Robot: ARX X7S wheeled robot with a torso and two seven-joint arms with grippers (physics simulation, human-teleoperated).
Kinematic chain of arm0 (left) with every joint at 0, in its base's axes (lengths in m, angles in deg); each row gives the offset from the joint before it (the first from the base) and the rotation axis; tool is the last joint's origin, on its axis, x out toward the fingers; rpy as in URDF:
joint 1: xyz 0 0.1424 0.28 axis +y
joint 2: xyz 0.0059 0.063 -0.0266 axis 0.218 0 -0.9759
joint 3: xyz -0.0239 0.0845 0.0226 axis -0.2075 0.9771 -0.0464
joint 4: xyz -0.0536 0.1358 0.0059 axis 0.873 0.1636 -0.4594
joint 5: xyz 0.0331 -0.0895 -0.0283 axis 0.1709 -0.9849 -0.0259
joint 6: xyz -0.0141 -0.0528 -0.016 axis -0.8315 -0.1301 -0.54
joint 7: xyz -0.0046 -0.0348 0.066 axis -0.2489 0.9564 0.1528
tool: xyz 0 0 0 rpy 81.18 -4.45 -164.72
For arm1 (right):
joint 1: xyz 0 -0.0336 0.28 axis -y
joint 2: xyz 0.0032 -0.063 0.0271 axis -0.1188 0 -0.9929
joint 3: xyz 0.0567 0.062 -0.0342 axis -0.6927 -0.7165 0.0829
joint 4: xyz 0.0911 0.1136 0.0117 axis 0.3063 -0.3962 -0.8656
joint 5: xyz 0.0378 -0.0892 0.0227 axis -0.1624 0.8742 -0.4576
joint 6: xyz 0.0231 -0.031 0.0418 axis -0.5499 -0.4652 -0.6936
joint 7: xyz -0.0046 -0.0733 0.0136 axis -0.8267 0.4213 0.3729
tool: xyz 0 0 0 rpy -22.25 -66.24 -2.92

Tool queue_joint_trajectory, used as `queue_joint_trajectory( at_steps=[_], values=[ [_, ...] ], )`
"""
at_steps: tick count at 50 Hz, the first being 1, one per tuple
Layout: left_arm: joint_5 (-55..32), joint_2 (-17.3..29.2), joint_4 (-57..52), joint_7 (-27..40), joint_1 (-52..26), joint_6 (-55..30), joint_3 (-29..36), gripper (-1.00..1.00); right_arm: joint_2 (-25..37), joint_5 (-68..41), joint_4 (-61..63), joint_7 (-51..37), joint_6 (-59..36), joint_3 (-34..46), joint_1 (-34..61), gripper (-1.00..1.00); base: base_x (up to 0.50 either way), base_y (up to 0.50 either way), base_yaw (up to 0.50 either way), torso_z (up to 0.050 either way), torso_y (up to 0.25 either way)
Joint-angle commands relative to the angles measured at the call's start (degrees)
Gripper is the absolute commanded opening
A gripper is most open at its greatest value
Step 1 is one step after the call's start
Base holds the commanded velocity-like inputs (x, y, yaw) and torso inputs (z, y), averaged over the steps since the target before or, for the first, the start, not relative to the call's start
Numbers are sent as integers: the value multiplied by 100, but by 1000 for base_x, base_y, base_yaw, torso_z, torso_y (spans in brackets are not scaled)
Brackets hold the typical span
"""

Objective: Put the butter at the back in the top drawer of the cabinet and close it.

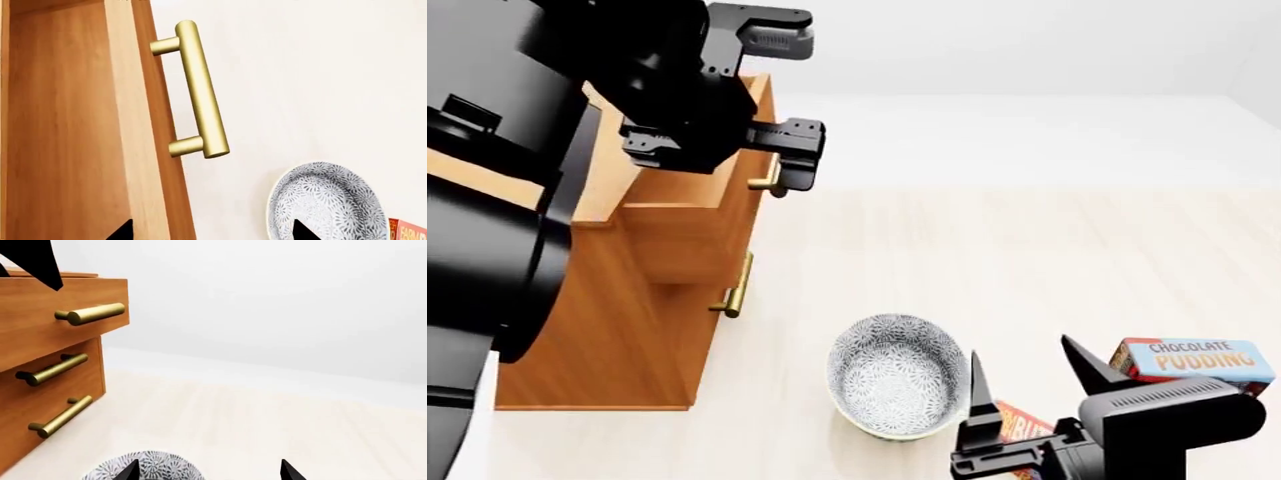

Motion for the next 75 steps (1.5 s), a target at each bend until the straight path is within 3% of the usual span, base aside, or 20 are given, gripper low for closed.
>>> queue_joint_trajectory(
  at_steps=[1,24,39,56,75],
  values=[
    [-1074,-35,-125,166,-21,109,282,100,33,-34,54,-79,47,-114,-130,100,0,0,0,0,0],
    [-4183,-36,-299,215,72,834,2806,100,86,-131,115,-198,138,-319,-306,100,0,0,0,0,0],
    [-5662,-36,-409,-31,37,1238,3961,100,121,-182,147,-241,160,-348,-342,100,0,0,0,0,0],
    [-6673,-36,-589,-175,-95,1581,4453,100,170,-264,166,-277,213,-433,-405,100,0,0,0,0,0],
    [-7235,-36,-990,34,-155,1791,4525,100,223,-320,158,-298,302,-502,-480,100,0,0,0,0,0]
  ],
)
